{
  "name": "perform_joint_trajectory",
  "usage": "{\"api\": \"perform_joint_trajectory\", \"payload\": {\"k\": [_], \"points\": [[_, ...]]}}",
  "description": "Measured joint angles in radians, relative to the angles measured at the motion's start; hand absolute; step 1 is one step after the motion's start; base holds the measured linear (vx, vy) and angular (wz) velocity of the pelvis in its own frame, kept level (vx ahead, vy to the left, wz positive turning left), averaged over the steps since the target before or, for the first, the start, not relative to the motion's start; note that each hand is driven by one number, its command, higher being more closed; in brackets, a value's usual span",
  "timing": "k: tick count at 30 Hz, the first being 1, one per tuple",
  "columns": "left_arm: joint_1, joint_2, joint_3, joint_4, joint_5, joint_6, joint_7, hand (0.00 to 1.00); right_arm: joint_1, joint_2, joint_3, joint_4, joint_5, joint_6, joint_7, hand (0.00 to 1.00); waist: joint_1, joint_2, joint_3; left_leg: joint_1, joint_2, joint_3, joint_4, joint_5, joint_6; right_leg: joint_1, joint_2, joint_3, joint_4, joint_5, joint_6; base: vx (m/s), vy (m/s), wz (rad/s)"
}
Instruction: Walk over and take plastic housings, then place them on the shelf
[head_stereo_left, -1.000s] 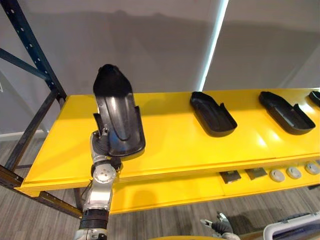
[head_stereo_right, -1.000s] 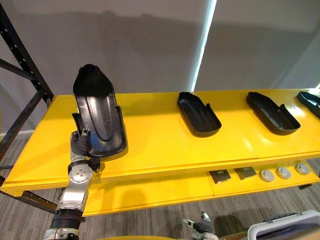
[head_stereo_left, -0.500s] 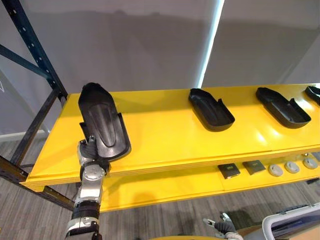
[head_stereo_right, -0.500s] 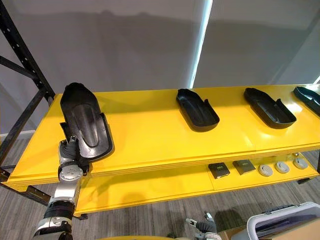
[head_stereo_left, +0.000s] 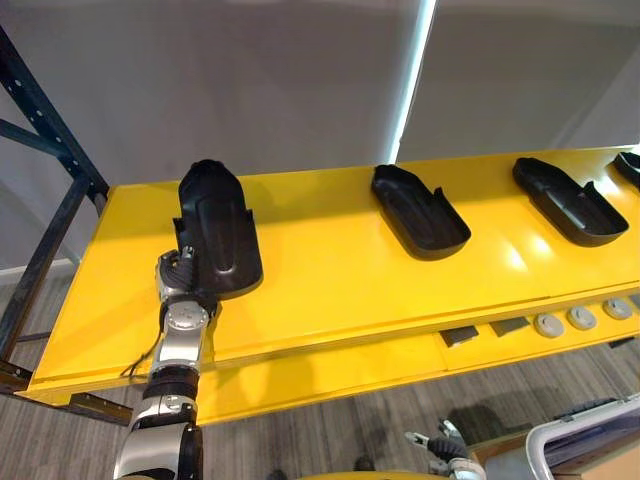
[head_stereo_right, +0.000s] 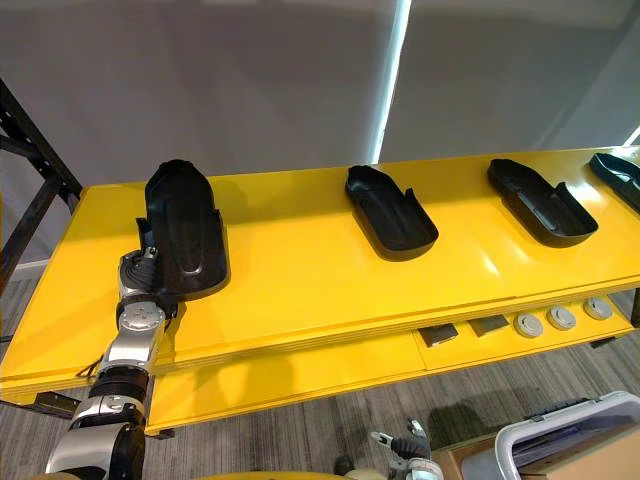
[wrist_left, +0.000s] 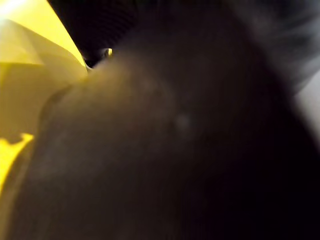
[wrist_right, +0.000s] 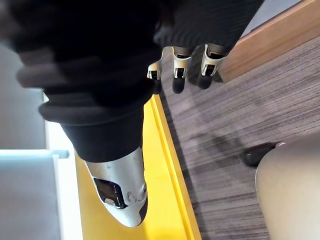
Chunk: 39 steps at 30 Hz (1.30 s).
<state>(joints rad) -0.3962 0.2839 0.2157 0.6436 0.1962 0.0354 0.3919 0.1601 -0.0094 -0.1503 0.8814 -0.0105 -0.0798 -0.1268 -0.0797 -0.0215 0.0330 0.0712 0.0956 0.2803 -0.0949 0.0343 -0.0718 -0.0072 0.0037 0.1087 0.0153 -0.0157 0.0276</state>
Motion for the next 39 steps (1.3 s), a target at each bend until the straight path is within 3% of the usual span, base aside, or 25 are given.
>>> {"api": "perform_joint_trajectory", "payload": {"k": [15,23,26,30,31,39], "points": [[-0.003,0.012,-0.009,-0.014,-0.01,0.0,0.027,0.0,-0.005,0.0,0.001,-0.002,0.0,-0.001,-0.002,0.0,-0.013,-0.012,0.011,-0.005,-0.003,-0.001,-0.001,0.0,0.0,-0.009,-0.003,0.002,-0.002,0.004,0.003,-0.01,-0.003,-0.01],[0.046,-0.089,-0.019,-0.305,-0.037,-0.023,0.085,0.0,-0.007,0.0,0.001,-0.002,-0.001,-0.001,-0.004,0.0,-0.01,-0.009,0.014,-0.003,-0.003,-0.025,-0.001,0.0,0.001,0.009,-0.005,-0.02,-0.006,0.004,0.002,0.0,-0.005,0.08],[0.124,-0.138,-0.062,-0.456,-0.047,-0.046,0.096,0.0,-0.007,0.0,0.002,-0.002,-0.001,-0.001,-0.005,0.0,-0.007,-0.005,0.017,0.009,-0.003,-0.03,-0.001,0.0,0.001,0.023,-0.006,-0.018,-0.005,0.001,0.0,-0.02,-0.004,0.05],[0.259,-0.204,-0.172,-0.698,-0.048,-0.091,0.093,0.0,0.0,0.0,0.002,-0.001,0.0,0.0,-0.006,0.0,0.019,-0.002,0.021,0.005,-0.001,-0.035,-0.002,-0.001,0.0,0.02,-0.008,-0.018,-0.001,-0.005,0.007,-0.03,-0.003,0.04],[0.302,-0.215,-0.208,-0.761,-0.044,-0.104,0.088,1.0,0.003,0.001,0.003,-0.001,0.0,0.0,-0.006,0.0,0.031,-0.002,0.021,0.005,0.0,-0.036,-0.002,-0.002,-0.001,0.02,-0.009,-0.019,0.001,-0.008,0.011,0.0,0.0,0.0],[0.534,-0.257,-0.285,-0.907,0.1,-0.143,0.021,1.0,0.017,0.014,0.003,-0.008,0.0,-0.008,-0.006,0.0,0.056,-0.004,0.02,-0.008,0.009,-0.032,0.01,-0.021,0.006,0.023,-0.013,-0.027,0.006,-0.012,0.017,0.01,-0.004,0.02]]}}
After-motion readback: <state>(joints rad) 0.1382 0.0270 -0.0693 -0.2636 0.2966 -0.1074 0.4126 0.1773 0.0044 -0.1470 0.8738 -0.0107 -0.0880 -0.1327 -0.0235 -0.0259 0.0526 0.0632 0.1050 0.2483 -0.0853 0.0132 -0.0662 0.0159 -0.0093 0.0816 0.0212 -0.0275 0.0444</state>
